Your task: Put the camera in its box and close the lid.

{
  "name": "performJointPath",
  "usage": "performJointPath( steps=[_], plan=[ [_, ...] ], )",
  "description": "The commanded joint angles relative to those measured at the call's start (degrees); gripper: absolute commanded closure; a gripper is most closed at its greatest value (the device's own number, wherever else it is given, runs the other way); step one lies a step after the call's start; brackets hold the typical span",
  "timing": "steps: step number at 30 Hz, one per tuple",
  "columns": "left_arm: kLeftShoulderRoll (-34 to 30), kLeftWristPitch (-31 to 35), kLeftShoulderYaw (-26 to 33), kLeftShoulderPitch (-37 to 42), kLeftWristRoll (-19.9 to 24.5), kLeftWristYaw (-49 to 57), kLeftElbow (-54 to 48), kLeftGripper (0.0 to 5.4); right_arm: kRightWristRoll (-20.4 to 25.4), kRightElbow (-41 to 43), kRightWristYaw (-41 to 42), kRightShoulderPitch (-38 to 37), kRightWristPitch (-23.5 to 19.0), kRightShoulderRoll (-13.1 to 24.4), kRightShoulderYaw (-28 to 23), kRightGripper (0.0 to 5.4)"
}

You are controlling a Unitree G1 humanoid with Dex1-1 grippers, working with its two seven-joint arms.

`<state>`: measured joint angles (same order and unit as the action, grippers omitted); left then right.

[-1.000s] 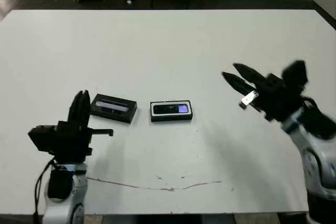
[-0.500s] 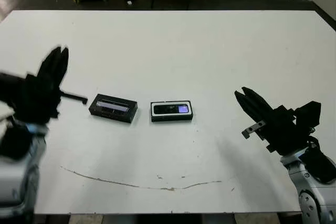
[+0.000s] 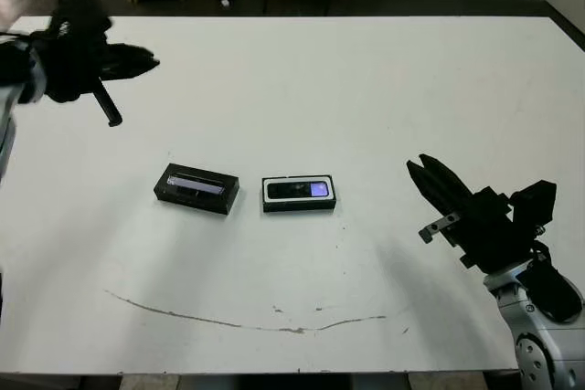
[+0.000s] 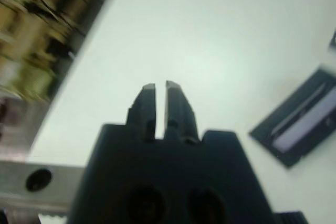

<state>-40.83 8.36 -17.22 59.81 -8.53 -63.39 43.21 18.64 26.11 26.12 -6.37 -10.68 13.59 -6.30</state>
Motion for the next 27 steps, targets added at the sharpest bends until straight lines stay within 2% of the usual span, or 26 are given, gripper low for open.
performJointPath(
  steps=[1, 4, 8, 14, 21, 27],
  plan=[
    [4.8, -1.4, -3.8, 3.5, -4.6, 0.3, 9.6, 5.40, 0.2, -0.4, -1.3, -1.1, -0.7, 0.0, 0.2, 5.38],
    [7.5, -4.2, -4.5, 3.9, -6.3, 1.4, 13.2, 5.40, 0.4, -0.1, -1.6, -1.3, -0.7, 0.2, 0.4, 5.38],
    [9.4, -8.9, -7.4, 3.0, -10.8, 4.3, 13.9, 5.40, 0.5, 1.1, -2.8, -1.4, -2.3, 0.3, 0.8, 5.38],
    [9.2, -13.8, -8.1, 0.1, -12.8, 5.6, 12.4, 5.40, 0.1, 1.0, -3.7, -1.6, -1.9, 0.5, 1.0, 5.38],
    [8.9, -14.0, -8.2, -2.8, -14.5, 6.4, 9.0, 5.40, -0.2, 0.1, -3.2, -1.6, -0.8, 0.7, 1.4, 5.38],
    [8.9, -14.7, -9.1, -4.0, -16.1, 5.3, 8.4, 5.40, -0.1, 1.2, -4.0, -2.1, -2.0, 0.7, 1.7, 5.38]
  ],
)
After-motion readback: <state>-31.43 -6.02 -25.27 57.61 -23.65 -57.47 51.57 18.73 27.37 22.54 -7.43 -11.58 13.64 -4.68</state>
